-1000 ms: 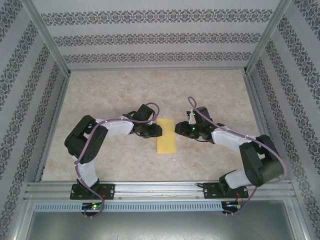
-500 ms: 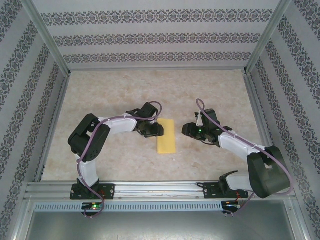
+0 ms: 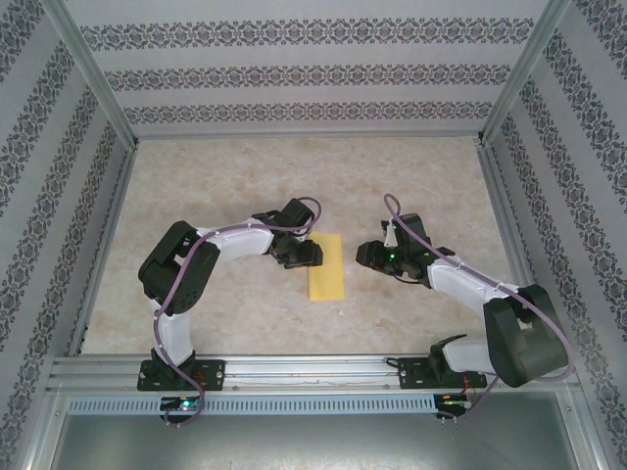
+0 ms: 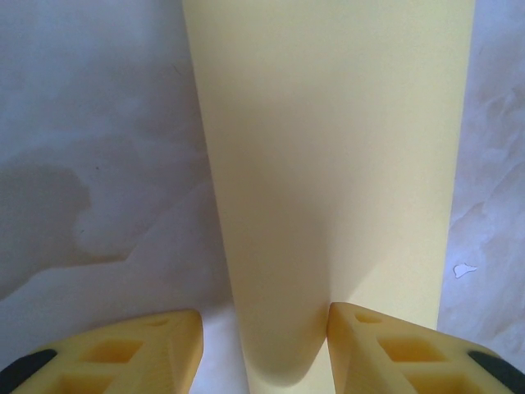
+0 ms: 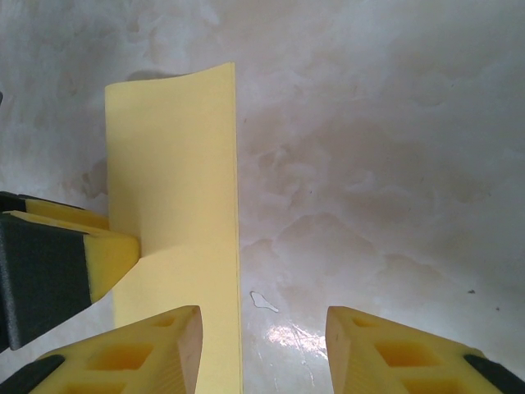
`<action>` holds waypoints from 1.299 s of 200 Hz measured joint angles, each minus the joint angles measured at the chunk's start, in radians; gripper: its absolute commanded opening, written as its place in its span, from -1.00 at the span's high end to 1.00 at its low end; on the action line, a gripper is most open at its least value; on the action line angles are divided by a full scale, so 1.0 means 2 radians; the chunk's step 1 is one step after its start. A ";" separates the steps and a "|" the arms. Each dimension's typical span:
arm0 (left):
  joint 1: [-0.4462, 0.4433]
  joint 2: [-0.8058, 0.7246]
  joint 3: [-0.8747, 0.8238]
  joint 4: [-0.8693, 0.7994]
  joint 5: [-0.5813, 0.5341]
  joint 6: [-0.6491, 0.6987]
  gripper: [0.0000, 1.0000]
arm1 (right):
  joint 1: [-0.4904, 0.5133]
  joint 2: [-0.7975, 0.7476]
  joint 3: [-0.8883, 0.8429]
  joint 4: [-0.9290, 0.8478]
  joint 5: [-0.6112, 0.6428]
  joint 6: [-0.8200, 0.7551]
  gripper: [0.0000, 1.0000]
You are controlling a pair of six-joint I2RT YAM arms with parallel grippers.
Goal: Fold a paper plane with a square sheet of paper (fold left side to right side)
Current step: First fold in half a square sheet of paper at the center of the table, then hold the square sheet of paper at the center of the table.
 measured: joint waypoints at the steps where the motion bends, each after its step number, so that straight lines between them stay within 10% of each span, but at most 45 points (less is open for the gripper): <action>1: 0.000 0.000 0.000 0.000 0.000 0.000 0.06 | 0.000 0.000 0.000 0.000 0.000 0.000 0.12; 102: 0.000 0.002 0.003 -0.004 0.000 0.000 0.06 | 0.014 0.036 0.000 0.015 -0.025 0.000 0.14; 260: 0.000 0.003 0.005 -0.007 -0.001 0.000 0.06 | 0.079 0.171 0.048 0.097 -0.079 0.047 0.90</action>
